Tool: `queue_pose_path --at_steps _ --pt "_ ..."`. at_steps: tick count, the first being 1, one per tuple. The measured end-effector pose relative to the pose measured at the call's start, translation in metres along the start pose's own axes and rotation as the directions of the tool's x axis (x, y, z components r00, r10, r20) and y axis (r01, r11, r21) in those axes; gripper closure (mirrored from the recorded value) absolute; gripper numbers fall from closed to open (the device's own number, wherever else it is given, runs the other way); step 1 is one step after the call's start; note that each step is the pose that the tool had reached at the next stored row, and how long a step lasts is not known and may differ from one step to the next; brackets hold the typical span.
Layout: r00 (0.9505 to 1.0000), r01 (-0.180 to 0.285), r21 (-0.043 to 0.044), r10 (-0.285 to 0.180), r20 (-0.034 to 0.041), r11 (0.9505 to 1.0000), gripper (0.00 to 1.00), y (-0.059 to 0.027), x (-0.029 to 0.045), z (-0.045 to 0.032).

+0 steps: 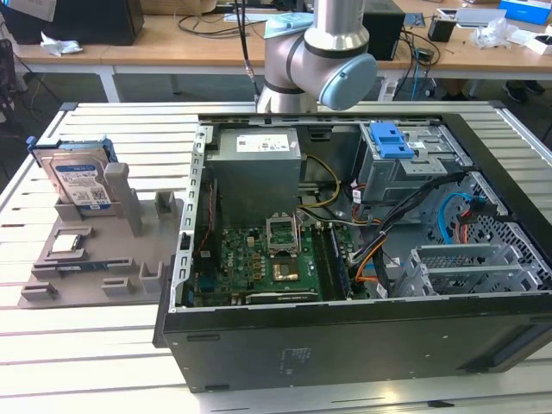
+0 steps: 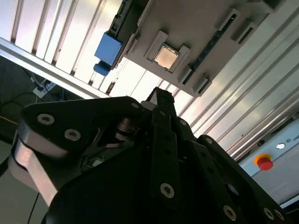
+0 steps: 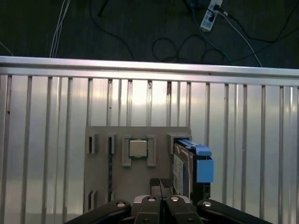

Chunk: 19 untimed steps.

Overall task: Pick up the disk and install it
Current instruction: 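Pick up the disk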

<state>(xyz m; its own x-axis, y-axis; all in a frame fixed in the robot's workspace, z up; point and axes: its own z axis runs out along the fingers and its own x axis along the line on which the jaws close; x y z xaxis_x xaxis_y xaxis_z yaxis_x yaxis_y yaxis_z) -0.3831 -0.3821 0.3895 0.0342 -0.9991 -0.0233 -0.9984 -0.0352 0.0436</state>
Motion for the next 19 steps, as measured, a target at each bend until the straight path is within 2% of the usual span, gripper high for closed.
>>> queue_pose_path --at_steps 2,3,5,6,12,15,17,19 --pt "1.0000 0.000 0.0001 0.000 -0.0001 1.0000 0.89 0.0000 0.0000 0.0000" --pt "1.0000 0.000 0.0044 0.000 -0.0003 1.0000 0.89 0.0000 -0.0001 0.0000" --pt "1.0000 0.001 0.0436 -0.001 -0.0016 0.9990 0.89 0.0001 0.0000 0.0002" --pt "1.0000 0.001 0.0548 -0.001 -0.0019 0.9985 0.89 0.0001 0.0000 0.0003" --pt "1.0000 0.001 0.0561 -0.001 -0.0020 0.9984 0.89 0.0002 -0.0008 0.0005" --pt "1.0000 0.001 0.0563 -0.002 0.0025 0.9984 0.89 -0.0003 -0.0086 0.0027" --pt "1.0000 0.002 0.0563 -0.002 0.0024 0.9984 0.89 -0.0007 -0.0163 0.0053" --pt "1.0000 -0.001 0.0564 0.001 0.0017 0.9984 0.89 -0.0008 -0.0198 0.0098"
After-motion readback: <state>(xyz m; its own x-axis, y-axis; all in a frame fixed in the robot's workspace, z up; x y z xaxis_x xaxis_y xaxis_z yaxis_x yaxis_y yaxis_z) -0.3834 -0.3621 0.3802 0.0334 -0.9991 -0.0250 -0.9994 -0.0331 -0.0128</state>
